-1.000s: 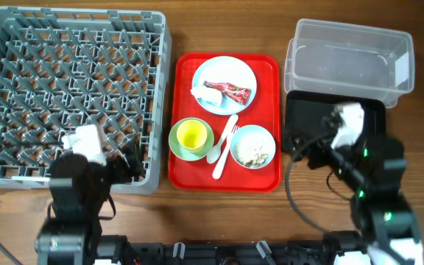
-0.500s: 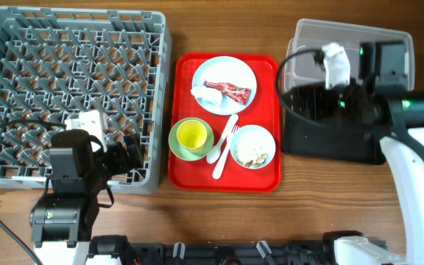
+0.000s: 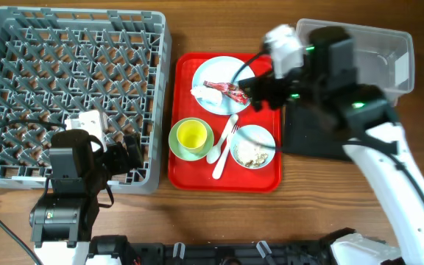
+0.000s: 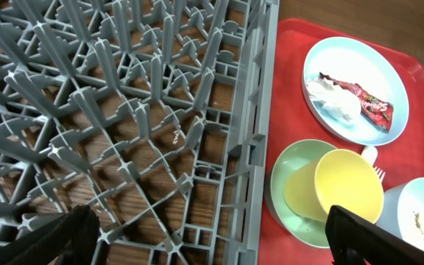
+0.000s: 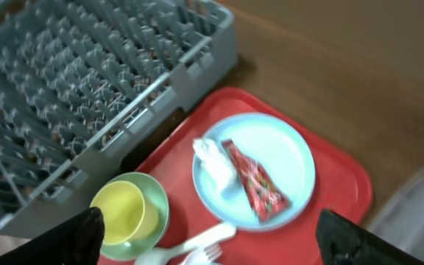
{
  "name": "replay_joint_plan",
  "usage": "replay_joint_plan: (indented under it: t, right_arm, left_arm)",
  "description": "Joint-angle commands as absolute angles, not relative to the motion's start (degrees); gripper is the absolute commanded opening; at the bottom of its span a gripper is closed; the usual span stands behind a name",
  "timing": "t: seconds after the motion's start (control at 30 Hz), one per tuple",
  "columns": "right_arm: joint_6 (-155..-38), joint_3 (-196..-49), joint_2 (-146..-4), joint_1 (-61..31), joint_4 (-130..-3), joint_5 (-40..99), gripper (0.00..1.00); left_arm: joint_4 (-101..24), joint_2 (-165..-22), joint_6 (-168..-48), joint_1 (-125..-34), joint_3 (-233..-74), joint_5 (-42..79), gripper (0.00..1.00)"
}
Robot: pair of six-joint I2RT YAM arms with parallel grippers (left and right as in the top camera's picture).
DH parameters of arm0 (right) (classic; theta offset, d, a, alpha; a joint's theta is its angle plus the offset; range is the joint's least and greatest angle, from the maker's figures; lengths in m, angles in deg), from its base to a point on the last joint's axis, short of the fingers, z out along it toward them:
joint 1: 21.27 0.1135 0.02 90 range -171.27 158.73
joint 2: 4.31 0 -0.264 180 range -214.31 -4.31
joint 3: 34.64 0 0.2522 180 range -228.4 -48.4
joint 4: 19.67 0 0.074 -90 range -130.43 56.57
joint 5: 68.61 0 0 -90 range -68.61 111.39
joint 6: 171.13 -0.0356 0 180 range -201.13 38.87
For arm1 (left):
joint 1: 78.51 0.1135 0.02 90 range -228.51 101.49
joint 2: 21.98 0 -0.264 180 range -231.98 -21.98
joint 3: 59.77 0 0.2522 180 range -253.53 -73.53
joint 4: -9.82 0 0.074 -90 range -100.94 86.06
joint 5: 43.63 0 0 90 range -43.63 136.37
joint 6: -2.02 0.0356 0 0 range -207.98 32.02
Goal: Sort waste into correct bins and load items into the dishwasher rack
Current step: 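Reach the right gripper over the blue plate toward the tissue, then grasp the white tissue with the right gripper and lift it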
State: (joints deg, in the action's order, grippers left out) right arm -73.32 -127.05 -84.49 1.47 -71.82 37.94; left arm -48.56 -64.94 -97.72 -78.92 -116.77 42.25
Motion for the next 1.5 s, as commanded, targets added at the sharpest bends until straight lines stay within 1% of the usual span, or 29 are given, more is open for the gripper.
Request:
replay_joint_plan:
  t: [0.0, 0.1, 0.13, 0.37, 0.53, 0.87, 1.0, 1.23, 1.33, 1.4, 1.43, 1.47]
  right_arm:
    - [-68.86, -128.43, -89.41, 6.04, -68.37, 30.16, 0.91]
    - [-69.12, -128.43, -93.84, 7.79, -65.90, 30.16, 0.84]
    - [-69.43, -128.43, -95.59, 8.05, -65.25, 30.21, 0.84]
    - [-73.38, -128.43, -108.44, 8.56, -61.99, 30.36, 0.84]
    - [-75.20, -128.43, -114.96, 8.56, -59.45, 30.38, 0.87]
    - [-75.31, -128.41, -120.40, 8.56, -53.57, 30.36, 0.85]
    - [-75.35, -128.32, -121.19, 8.56, -53.44, 30.36, 0.79]
    - [-78.39, -128.17, -123.68, 8.58, -53.44, 30.84, 0.78]
    - [-78.74, -128.17, -123.94, 8.58, -53.40, 31.91, 0.72]
    - [-78.74, -128.17, -123.94, 8.56, -53.29, 31.91, 0.65]
    - [-78.78, -128.17, -123.94, 8.58, -53.20, 31.93, 0.59]
    - [-78.91, -128.17, -123.94, 8.58, -53.20, 31.93, 0.48]
  left_arm:
    - [-48.38, -64.85, -98.28, -78.65, -117.91, 43.02, 1.00]
    - [-48.38, -64.85, -98.28, -78.65, -117.91, 43.02, 1.00]
    - [-48.38, -64.85, -98.28, -78.65, -117.91, 43.02, 1.00]
    - [-48.38, -64.85, -98.28, -78.65, -117.91, 43.02, 1.00]
    - [-48.38, -64.85, -98.28, -78.65, -117.91, 43.02, 1.00]
    - [-48.41, -64.85, -98.28, -78.65, -117.91, 43.02, 1.00]
    - [-48.41, -64.85, -98.28, -78.65, -117.91, 43.02, 1.00]
    - [-48.38, -64.85, -98.28, -78.65, -117.91, 43.02, 1.00]
    - [-48.38, -64.85, -98.28, -78.65, -117.91, 43.02, 1.00]
    - [-48.38, -64.85, -98.28, -78.65, -117.91, 43.02, 1.00]
    - [-48.38, -64.85, -98.28, -78.65, -117.91, 43.02, 1.00]
    - [-48.41, -64.85, -98.28, -78.65, -117.91, 43.02, 1.00]
